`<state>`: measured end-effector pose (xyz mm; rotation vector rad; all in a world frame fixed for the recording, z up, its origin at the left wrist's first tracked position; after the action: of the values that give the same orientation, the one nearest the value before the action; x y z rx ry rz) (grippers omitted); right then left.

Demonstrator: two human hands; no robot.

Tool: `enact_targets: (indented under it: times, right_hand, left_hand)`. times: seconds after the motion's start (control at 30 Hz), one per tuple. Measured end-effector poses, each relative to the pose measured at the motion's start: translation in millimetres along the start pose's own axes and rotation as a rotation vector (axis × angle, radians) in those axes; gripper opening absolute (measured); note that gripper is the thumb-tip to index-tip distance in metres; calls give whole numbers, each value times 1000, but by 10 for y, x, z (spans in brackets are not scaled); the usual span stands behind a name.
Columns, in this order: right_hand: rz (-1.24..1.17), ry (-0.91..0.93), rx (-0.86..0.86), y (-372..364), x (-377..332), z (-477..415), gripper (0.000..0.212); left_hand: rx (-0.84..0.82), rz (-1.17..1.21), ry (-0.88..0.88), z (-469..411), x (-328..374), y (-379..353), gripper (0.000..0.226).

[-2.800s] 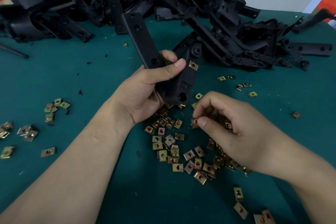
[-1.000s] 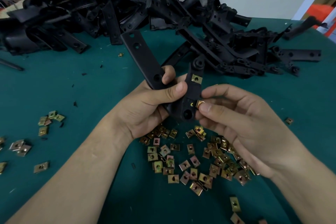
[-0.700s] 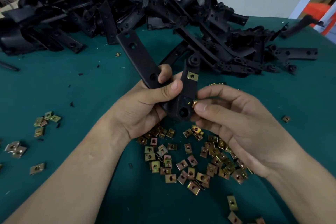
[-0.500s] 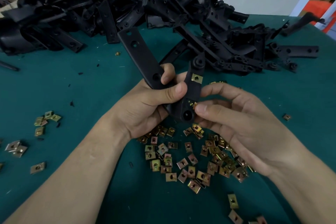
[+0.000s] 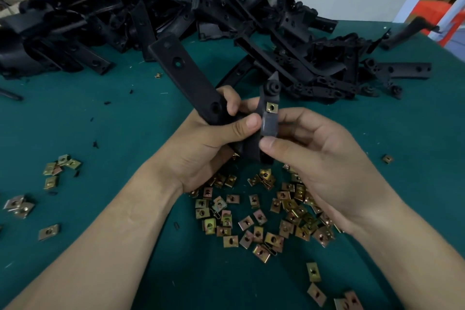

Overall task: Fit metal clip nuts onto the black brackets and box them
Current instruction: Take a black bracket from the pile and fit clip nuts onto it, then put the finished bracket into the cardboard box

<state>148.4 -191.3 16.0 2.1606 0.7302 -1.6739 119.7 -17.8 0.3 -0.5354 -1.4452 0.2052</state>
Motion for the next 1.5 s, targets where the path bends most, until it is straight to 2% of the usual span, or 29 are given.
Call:
enact_targets:
  times: [0.07, 0.17, 0.27, 0.47, 0.53, 0.67, 0.87, 1.0, 1.1, 1.23, 1.4, 1.5]
  right_hand:
    - [32, 62, 38, -18, -34, -1, 39]
    - [198, 183, 122, -30, -113, 23, 33]
    - [283, 233, 169, -35, -225, 70, 29]
    - [505, 283, 282, 364, -662, 371, 35]
    - [550, 263, 344, 545, -796, 595, 36]
    - [646, 265, 541, 853, -1059, 1222, 43]
    - [747, 182, 882, 1282, -1353, 2574, 38]
    - [847, 44, 1028, 1335, -1485, 3414, 37]
    - [879, -78, 1102, 1340, -1520, 3891, 43]
    - [974, -277, 1107, 1341, -1469, 4276, 45]
    - [1013, -584, 1014, 1421, -1302, 4548, 42]
    - [955, -707, 978, 1453, -1216, 4671, 35]
  left_hand:
    - [8, 6, -16, -6, -18, -16, 23]
    - [24, 1, -41, 1, -46, -98, 17]
    - [134, -8, -74, 43, -36, -199, 12]
    - [501, -69, -205, 192, 64, -574, 53]
    - [525, -100, -266, 212, 19, -820, 61]
    - [434, -211, -281, 141, -208, -1451, 62]
    - [205, -210, -84, 10, -773, -2479, 44]
    - [-26, -335, 16, 58, -1204, -3054, 39]
    - [-143, -523, 70, 79, -1485, -3330, 41]
    - [-224, -712, 170, 24, -1870, -3495, 49]
    - [-369, -1132, 201, 25, -2127, -3532, 75]
    - [-430, -1201, 140, 80, -2132, -3527, 66]
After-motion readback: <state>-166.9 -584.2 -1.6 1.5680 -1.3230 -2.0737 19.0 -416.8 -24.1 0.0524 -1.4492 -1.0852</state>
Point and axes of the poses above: each hand's wrist, its own z-axis away from the middle knuckle, its own y-axis out of the back of the hand, x = y × z, the point moved 2 cm from there along -z, towards the middle knuckle, and after that the axes turned 15 degrees about y, right-handed, at the moved point
